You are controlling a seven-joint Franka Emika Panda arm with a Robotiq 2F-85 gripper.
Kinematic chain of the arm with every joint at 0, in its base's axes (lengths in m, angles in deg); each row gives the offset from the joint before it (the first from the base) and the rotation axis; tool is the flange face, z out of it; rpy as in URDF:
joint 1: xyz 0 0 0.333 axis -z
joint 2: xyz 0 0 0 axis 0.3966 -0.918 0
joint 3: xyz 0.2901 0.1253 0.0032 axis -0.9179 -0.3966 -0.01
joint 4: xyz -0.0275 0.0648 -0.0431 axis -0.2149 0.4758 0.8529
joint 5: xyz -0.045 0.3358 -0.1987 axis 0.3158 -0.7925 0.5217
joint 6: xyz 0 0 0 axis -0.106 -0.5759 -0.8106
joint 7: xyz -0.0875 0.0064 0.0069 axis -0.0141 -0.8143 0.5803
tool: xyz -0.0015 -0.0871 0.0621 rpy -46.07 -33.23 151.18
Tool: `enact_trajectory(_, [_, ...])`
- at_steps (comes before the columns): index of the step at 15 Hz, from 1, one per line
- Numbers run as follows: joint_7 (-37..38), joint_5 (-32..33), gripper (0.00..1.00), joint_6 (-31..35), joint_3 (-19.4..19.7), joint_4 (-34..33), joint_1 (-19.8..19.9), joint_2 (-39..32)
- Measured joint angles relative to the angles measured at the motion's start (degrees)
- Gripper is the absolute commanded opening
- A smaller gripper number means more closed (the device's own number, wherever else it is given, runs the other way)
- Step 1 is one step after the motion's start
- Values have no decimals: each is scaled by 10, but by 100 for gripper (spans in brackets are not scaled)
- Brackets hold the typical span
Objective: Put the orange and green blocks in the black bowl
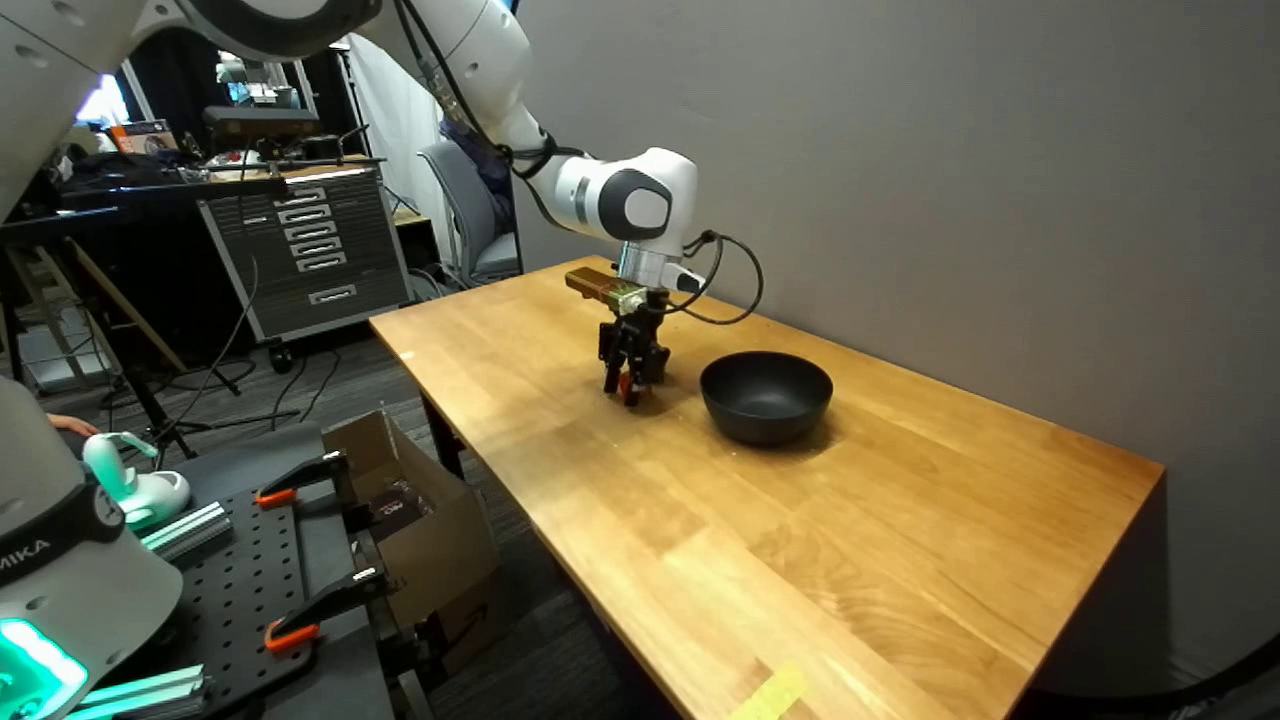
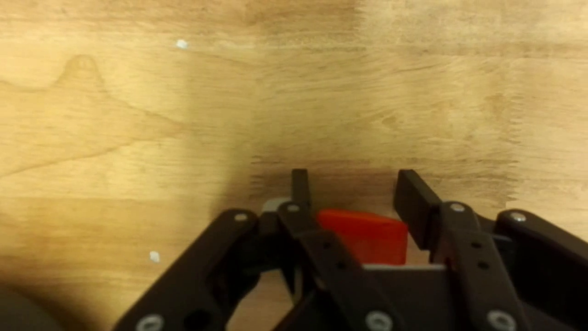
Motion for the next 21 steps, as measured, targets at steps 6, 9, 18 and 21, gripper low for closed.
enact_trajectory(6, [15, 10, 10, 13, 14, 0, -2, 5])
enact_trajectory(9, [37, 44, 10, 23, 39, 0, -8, 30])
enact_trajectory(18, [115, 101, 66, 23, 92, 8, -14, 89])
enact_trajectory(21, [134, 102, 88, 21, 105, 13, -8, 82])
